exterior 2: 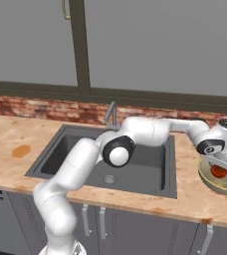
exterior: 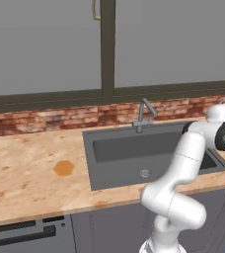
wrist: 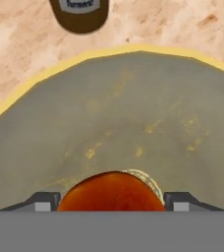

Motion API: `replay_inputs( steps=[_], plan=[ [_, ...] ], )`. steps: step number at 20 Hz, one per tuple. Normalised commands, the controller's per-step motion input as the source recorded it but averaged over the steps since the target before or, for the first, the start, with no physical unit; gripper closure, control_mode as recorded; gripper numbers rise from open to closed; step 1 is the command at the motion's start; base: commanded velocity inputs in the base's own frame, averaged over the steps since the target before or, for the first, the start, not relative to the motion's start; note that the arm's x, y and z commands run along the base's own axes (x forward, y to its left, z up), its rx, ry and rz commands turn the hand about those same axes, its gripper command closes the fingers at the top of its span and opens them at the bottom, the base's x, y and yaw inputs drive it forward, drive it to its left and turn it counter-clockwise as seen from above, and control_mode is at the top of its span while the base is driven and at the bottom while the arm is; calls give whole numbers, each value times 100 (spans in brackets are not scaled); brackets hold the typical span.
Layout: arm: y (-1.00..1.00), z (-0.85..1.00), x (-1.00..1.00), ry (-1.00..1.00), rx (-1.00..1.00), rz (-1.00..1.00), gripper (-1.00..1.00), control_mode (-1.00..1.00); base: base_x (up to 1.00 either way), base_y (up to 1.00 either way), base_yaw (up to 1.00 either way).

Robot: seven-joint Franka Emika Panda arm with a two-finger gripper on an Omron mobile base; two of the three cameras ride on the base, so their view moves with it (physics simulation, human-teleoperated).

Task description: Pick the tomato from the sink and place it in the bowl. Then pick the bowl and place it in the microwave. Then close the microwave door and press the start button.

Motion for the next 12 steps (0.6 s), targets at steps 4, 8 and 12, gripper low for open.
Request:
replay_inputs(
  steps=[4, 8, 12],
  plan=[
    [-26, -16, 0, 0, 0, 11, -100, -100, 0, 0, 0],
    [-10, -3, 0, 0, 0, 11, -100, -100, 0, 0, 0],
    [-1, 6, 0, 0, 0, 9, -100, -100, 0, 0, 0]
  ],
)
